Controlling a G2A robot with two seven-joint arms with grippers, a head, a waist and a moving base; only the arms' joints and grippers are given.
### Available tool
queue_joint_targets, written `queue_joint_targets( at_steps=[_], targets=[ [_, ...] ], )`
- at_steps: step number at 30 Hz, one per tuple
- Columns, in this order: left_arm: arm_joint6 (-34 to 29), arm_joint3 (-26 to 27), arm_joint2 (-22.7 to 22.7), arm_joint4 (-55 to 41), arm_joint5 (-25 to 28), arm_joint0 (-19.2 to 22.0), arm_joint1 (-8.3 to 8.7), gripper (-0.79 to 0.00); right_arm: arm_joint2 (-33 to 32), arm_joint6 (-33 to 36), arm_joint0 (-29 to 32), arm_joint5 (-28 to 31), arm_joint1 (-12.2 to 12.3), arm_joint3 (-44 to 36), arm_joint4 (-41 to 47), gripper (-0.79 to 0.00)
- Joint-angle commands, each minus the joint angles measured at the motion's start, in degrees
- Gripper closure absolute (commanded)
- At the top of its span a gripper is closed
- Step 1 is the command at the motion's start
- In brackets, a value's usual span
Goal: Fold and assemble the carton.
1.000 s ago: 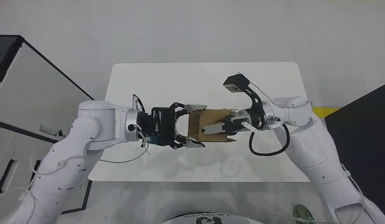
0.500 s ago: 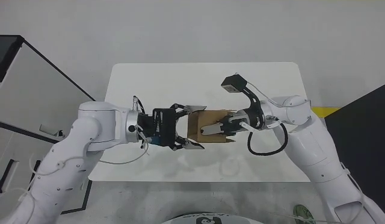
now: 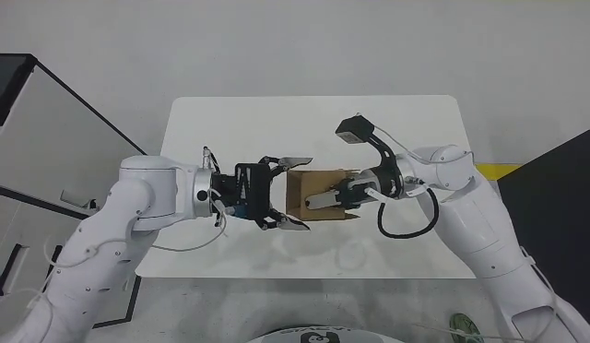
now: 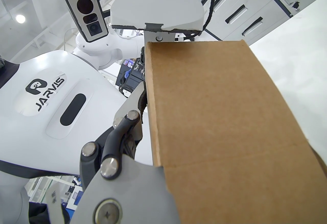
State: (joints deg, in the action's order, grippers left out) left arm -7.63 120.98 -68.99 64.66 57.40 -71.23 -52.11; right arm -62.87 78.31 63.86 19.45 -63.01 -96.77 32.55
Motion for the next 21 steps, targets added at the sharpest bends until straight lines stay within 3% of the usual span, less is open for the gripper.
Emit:
queue_joint_targets(
  at_steps=[1,7,21],
  targets=[
    [-0.2,-0.1,0.2,-0.2,0.2,0.1,-0.01,-0.723,0.0,0.0,0.0,0.0,0.0,0.0,0.0,0.0],
    [-0.3,-0.3,0.7,-0.6,0.4,0.6,-0.09,-0.708,0.3,-0.2,-0.4,0.0,0.0,0.1,0.0,0.0],
    [-0.4,-1.3,1.2,-1.1,0.6,1.5,-0.05,-0.508,1.6,-0.9,-1.9,0.0,-0.1,1.3,-0.4,0.0]
  ],
)
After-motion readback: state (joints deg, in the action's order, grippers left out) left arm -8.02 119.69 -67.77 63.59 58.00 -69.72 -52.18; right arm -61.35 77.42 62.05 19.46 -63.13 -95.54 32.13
